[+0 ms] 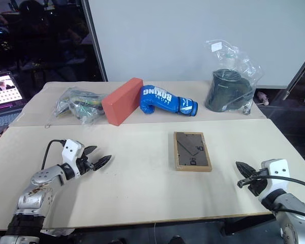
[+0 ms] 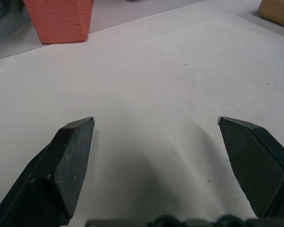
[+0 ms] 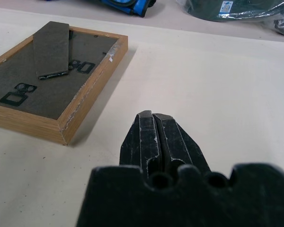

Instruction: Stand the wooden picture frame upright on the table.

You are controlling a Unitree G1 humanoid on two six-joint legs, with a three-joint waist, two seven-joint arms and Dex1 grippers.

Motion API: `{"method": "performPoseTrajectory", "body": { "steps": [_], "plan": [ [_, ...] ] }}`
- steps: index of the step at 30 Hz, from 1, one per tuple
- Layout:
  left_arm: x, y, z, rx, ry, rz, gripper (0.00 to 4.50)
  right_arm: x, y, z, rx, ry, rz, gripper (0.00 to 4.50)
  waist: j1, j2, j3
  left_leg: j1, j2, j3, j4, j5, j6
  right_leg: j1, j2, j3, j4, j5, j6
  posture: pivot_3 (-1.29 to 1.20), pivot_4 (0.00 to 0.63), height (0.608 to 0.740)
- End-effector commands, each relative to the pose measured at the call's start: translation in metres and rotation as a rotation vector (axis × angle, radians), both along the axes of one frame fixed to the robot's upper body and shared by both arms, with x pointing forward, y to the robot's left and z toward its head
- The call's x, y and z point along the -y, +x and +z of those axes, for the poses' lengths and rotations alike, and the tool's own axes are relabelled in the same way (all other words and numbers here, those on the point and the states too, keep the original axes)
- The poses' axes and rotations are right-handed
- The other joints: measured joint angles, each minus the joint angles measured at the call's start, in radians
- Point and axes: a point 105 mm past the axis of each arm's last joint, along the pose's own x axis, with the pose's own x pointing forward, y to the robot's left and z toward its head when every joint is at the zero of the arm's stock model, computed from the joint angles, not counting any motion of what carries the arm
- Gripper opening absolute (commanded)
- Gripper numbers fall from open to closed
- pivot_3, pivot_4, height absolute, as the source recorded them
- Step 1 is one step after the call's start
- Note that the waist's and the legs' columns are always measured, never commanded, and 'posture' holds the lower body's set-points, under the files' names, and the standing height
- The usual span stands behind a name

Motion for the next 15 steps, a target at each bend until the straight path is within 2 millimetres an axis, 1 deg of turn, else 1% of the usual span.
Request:
{"method": "performPoseTrajectory", "body": {
  "steps": [1,2,3,4,5,7,9,10,11,12,13,14,15],
  "plan": [
    [0.01,-0.004,0.03,0.008,0.005,-0.153,4.5,-0.003,-0.001,0.024,0.017,-0.054,0.071,0.07,0.0,0.0,0.0,0.0,0.0,0.0,0.0,0.0,0.0,0.0,0.0,0.0,0.0,0.0,0.0,0.0,0.15,0.72],
    [0.017,-0.007,0.042,-0.024,0.022,-0.253,4.5,-0.008,-0.002,0.032,-0.003,-0.105,0.133,0.07,0.0,-0.001,0.001,0.0,0.0,-0.001,0.0,0.0,0.0,0.0,0.0,-0.001,0.0,0.0,0.0,0.0,0.15,0.72],
    [0.021,-0.009,0.05,-0.051,0.034,-0.318,3.98,-0.012,-0.003,0.038,-0.021,-0.142,0.176,0.0,-0.001,0.0,0.003,-0.001,0.0,-0.002,0.002,0.0,0.0,0.0,0.0,-0.001,0.001,0.0,0.0,0.0,0.15,0.72],
    [0.029,-0.009,0.055,-0.077,0.066,-0.373,3.85,-0.014,0.002,0.043,-0.035,-0.198,0.202,0.0,0.0,0.0,0.003,-0.002,0.0,-0.002,0.002,0.0,0.0,-0.002,0.0,-0.001,0.001,-0.002,-0.003,0.0,0.15,0.72],
    [0.036,-0.008,0.054,-0.093,0.104,-0.403,3.4,-0.014,0.008,0.044,-0.05,-0.25,0.21,0.0,-0.001,0.0,0.003,-0.002,0.0,-0.003,0.003,0.0,0.0,-0.001,0.0,-0.002,0.002,-0.002,-0.004,0.0,0.15,0.72],
    [0.057,-0.005,0.051,-0.125,0.165,-0.475,2.67,-0.014,0.022,0.044,-0.086,-0.35,0.211,0.0,-0.001,0.0,0.001,-0.001,-0.001,-0.006,0.005,0.0,0.0,0.004,0.0,-0.005,0.0,-0.002,-0.003,0.0,0.15,0.72],
    [0.079,0.004,0.049,-0.13,0.194,-0.502,1.97,-0.014,0.035,0.036,-0.125,-0.435,0.203,0.0,0.001,0.001,-0.001,0.001,-0.002,-0.009,0.006,0.0,0.001,0.009,-0.001,-0.008,-0.001,-0.004,-0.004,0.0,0.15,0.72],
    [0.085,0.008,0.049,-0.129,0.201,-0.506,1.61,-0.013,0.039,0.034,-0.134,-0.459,0.198,0.0,0.003,0.001,-0.001,0.001,-0.002,-0.01,0.006,0.0,0.001,0.009,-0.002,-0.01,-0.001,-0.004,-0.004,0.0,0.15,0.72],
    [0.096,0.012,0.047,-0.129,0.204,-0.514,1.13,-0.011,0.045,0.029,-0.152,-0.501,0.182,0.0,0.004,0.0,-0.001,0.0,-0.002,-0.011,0.006,0.0,0.001,0.009,-0.002,-0.012,-0.001,-0.005,-0.004,0.0,0.15,0.72],
    [0.107,0.016,0.045,-0.131,0.21,-0.525,0.92,-0.01,0.05,0.025,-0.171,-0.53,0.169,0.0,0.005,0.0,-0.001,-0.002,-0.002,-0.012,0.007,0.0,0.001,0.008,-0.002,-0.013,-0.001,-0.005,-0.004,0.0,0.15,0.72],
    [0.118,0.02,0.041,-0.134,0.222,-0.528,0.57,-0.008,0.055,0.022,-0.179,-0.543,0.154,0.0,0.006,0.0,-0.001,-0.004,-0.002,-0.013,0.007,0.0,0.001,0.006,-0.002,-0.013,-0.001,-0.004,-0.003,0.0,0.15,0.72],
    [0.128,0.025,0.038,-0.138,0.23,-0.52,0.16,-0.008,0.06,0.021,-0.181,-0.563,0.133,0.0,0.006,0.0,-0.001,-0.005,-0.003,-0.013,0.007,0.0,0.001,0.006,-0.002,-0.014,0.001,-0.002,0.002,0.0,0.15,0.72],
    [0.136,0.028,0.035,-0.139,0.24,-0.512,0.07,-0.008,0.065,0.021,-0.18,-0.58,0.119,0.0,0.008,0.0,-0.001,-0.007,-0.003,-0.014,0.006,0.0,0.001,0.004,-0.002,-0.014,0.0,-0.002,0.002,0.0,0.15,0.72]
  ]
}}
